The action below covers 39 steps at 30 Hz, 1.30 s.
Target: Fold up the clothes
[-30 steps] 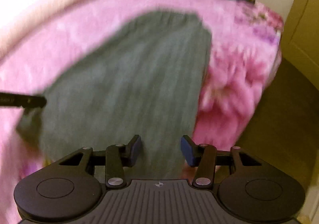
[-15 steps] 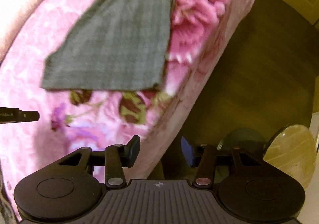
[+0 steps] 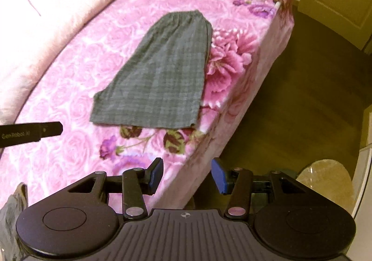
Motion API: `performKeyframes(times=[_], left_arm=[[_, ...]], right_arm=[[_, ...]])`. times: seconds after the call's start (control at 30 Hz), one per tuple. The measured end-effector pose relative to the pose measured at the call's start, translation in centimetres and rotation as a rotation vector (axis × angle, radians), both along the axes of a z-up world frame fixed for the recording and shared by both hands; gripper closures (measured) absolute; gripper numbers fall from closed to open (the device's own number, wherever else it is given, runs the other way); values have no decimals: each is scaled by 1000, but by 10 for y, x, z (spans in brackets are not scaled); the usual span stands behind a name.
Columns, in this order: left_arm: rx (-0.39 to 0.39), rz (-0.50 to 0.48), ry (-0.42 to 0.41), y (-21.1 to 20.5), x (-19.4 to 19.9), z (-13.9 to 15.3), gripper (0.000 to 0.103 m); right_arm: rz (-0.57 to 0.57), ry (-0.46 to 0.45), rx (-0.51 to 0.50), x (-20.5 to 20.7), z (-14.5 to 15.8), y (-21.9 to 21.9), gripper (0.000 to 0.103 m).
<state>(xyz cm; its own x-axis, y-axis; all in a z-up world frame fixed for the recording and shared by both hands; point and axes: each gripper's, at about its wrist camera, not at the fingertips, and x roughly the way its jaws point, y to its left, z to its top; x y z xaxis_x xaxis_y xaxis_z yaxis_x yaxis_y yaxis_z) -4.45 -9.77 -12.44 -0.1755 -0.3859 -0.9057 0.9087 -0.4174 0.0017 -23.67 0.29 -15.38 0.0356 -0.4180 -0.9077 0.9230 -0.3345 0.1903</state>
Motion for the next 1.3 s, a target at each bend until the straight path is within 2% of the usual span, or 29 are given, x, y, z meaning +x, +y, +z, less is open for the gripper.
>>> performKeyframes(times=[0.3, 0.5, 1.0, 1.3], left_arm=[[-94, -34, 33, 72, 1, 44, 65], [-129, -52, 48, 105, 3, 61, 62], [-147, -65, 47, 120, -2, 71, 62], [-129, -90, 61, 124, -7, 67, 61]], right_arm=[[16, 39, -102, 8, 50, 61, 54], [21, 48, -139, 13, 63, 86, 54], [18, 64, -139, 7, 73, 105, 54], [21, 93, -146, 5, 82, 111, 54]])
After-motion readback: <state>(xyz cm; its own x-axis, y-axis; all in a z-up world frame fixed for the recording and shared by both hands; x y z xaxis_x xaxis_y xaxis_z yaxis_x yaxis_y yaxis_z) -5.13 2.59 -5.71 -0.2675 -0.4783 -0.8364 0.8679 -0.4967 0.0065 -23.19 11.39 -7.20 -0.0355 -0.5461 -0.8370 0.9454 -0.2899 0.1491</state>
